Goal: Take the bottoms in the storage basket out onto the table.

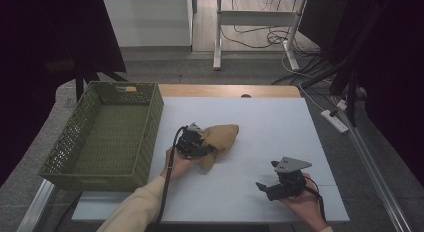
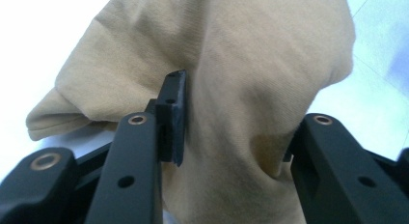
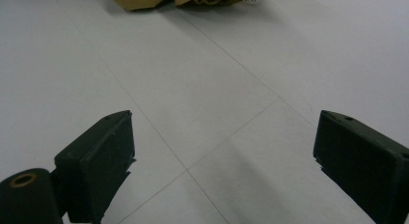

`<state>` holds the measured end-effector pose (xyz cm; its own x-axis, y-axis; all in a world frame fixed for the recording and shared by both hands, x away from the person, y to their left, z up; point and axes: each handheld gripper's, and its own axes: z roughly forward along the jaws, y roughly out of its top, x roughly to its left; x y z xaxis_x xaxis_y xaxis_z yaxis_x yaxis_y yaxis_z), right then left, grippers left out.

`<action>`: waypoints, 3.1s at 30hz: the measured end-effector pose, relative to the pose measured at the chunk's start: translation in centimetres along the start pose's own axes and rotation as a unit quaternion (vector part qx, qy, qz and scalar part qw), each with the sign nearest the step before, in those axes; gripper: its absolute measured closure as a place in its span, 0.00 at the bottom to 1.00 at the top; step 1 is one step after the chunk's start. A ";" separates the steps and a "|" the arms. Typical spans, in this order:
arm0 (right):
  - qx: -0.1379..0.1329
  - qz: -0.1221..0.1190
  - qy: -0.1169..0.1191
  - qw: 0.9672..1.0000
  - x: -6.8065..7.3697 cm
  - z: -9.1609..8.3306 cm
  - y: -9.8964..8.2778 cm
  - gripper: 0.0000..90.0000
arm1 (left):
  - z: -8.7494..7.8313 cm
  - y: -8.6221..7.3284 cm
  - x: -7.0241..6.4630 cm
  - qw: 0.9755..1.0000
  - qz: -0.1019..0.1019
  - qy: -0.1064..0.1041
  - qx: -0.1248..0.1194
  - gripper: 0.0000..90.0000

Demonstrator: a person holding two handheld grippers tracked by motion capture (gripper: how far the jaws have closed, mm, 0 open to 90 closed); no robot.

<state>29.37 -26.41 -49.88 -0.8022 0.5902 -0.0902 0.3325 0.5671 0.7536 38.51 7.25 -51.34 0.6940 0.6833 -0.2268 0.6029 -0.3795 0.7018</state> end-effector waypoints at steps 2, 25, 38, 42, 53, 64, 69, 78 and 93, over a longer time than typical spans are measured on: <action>0.000 0.000 0.000 1.000 0.0 0.0 0.0 0.08 | 0.0 0.0 0.0 1.000 0.001 -0.004 -0.001 0.61; -0.002 -0.001 0.001 1.000 0.0 -0.1 0.0 0.08 | -3.5 0.8 -0.7 0.997 -0.017 0.004 -0.072 0.28; -0.008 0.002 0.002 1.000 -0.1 -0.2 0.0 0.08 | -5.8 1.0 -1.5 0.997 -0.002 0.000 -0.081 0.28; -0.011 0.005 0.005 1.000 -0.2 -0.2 0.0 0.08 | -6.7 1.2 -1.9 0.996 0.002 0.002 -0.085 0.28; -0.024 0.015 0.008 1.000 -0.3 -1.0 -0.4 0.08 | -10.4 0.2 -2.8 0.996 0.005 0.013 -0.093 0.27; -0.030 0.018 0.004 0.999 -0.1 -1.6 -0.6 0.08 | -13.4 -1.5 -3.3 0.995 0.010 0.021 -0.099 0.26; -0.028 0.020 0.002 0.999 -0.1 -1.5 -0.7 0.08 | -15.4 -3.1 -3.4 0.994 0.009 0.032 -0.109 0.26; -0.030 0.017 0.002 0.999 -0.2 -1.5 -0.6 0.08 | -18.4 -6.0 -3.0 0.991 -0.002 0.062 -0.122 0.25; -0.044 0.019 -0.005 0.999 -0.5 -1.8 -0.7 0.09 | -21.1 -10.6 -1.3 0.989 -0.034 0.086 -0.115 0.24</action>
<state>28.60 -28.13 -49.21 -0.7850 0.6160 -0.0656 0.3181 0.4916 0.8107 22.93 23.58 -44.22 0.5665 0.8054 -0.1746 0.5264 -0.1907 0.8286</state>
